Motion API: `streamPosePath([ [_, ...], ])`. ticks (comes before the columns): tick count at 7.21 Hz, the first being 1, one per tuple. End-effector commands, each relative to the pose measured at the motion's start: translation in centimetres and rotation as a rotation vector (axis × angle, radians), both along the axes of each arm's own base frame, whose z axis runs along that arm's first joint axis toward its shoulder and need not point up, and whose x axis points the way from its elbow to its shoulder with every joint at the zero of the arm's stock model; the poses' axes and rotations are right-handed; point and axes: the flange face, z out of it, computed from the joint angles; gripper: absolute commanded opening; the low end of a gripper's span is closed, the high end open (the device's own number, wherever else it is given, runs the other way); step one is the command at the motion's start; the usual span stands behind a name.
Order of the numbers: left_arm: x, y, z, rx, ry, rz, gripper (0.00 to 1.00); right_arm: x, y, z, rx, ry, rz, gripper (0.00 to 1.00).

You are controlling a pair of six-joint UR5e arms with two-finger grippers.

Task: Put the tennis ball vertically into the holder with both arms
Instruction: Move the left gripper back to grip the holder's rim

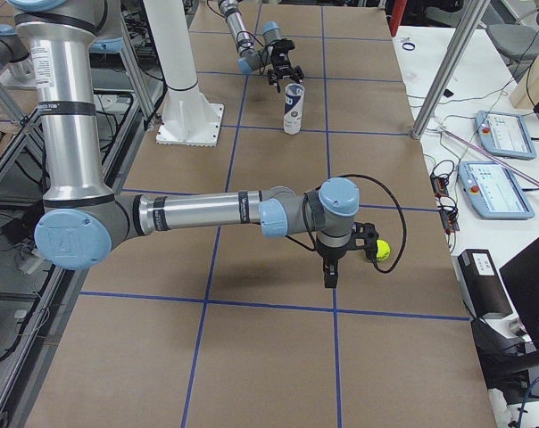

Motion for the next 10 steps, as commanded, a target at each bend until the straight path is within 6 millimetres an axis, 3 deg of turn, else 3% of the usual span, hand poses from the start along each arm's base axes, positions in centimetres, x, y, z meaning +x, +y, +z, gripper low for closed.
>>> streamPosePath([
  [1,1.6,-0.2,-1.5,0.004,0.011,0.006,0.98,0.0,0.0,0.0,0.000,-0.001,0.000,1.00],
  [6,3.5,-1.1,-3.2,0.006,0.018,0.000,0.98,-0.1,0.0,0.2,-0.003,-0.001,-0.002,1.00],
  [9,3.9,-1.4,-3.0,0.005,0.008,-0.003,0.98,0.0,0.0,0.1,-0.002,-0.001,0.000,1.00],
  [10,4.1,-1.5,-2.9,0.002,0.006,-0.004,0.94,0.0,0.0,0.1,-0.002,-0.001,0.000,1.00],
])
